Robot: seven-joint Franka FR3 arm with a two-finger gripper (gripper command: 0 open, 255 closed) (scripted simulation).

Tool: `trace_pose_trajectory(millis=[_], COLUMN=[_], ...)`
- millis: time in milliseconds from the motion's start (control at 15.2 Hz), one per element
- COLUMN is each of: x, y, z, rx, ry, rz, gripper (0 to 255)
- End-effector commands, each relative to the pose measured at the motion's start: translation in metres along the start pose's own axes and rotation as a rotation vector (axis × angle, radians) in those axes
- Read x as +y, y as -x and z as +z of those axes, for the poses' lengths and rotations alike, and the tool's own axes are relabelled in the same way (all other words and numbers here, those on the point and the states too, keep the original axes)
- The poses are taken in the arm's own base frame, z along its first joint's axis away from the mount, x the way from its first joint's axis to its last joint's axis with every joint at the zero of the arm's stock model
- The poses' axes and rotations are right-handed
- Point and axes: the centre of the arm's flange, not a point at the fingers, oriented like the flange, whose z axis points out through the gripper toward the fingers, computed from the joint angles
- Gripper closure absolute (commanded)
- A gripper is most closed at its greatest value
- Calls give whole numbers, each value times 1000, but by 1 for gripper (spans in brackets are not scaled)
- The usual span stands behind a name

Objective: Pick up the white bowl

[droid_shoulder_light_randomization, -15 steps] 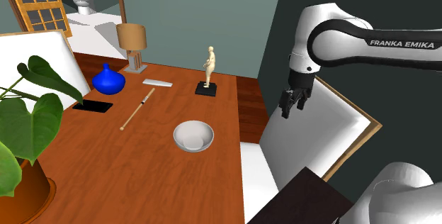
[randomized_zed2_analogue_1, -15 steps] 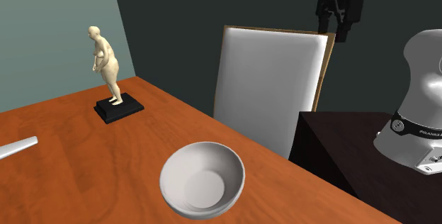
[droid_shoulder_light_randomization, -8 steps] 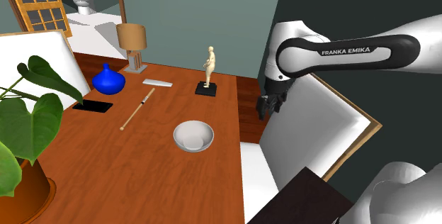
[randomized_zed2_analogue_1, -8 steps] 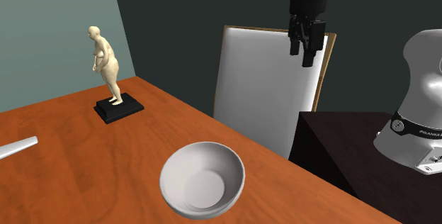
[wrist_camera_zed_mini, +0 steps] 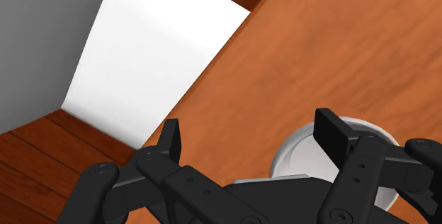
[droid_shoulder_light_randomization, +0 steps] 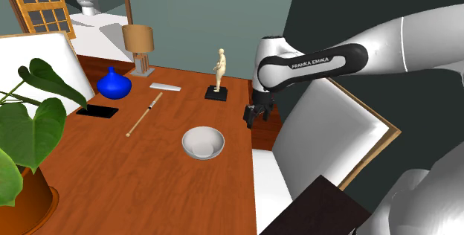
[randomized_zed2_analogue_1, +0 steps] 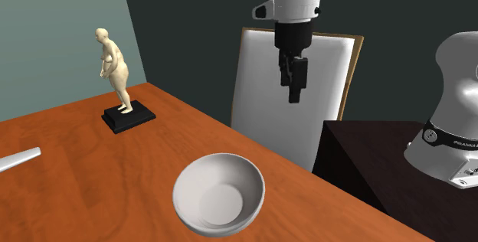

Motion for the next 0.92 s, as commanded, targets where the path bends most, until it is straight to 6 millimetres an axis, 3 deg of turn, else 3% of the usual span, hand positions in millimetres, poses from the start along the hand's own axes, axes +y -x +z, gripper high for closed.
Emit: trace_pose_trajectory(millis=[0, 792, 858], x=[-5, -51, -52], y=[-21, -148, -151], z=[13, 85, 86], rx=[8, 48, 49], ry=[-4, -27, -27], rz=[-7, -45, -46], gripper=[0, 0, 0])
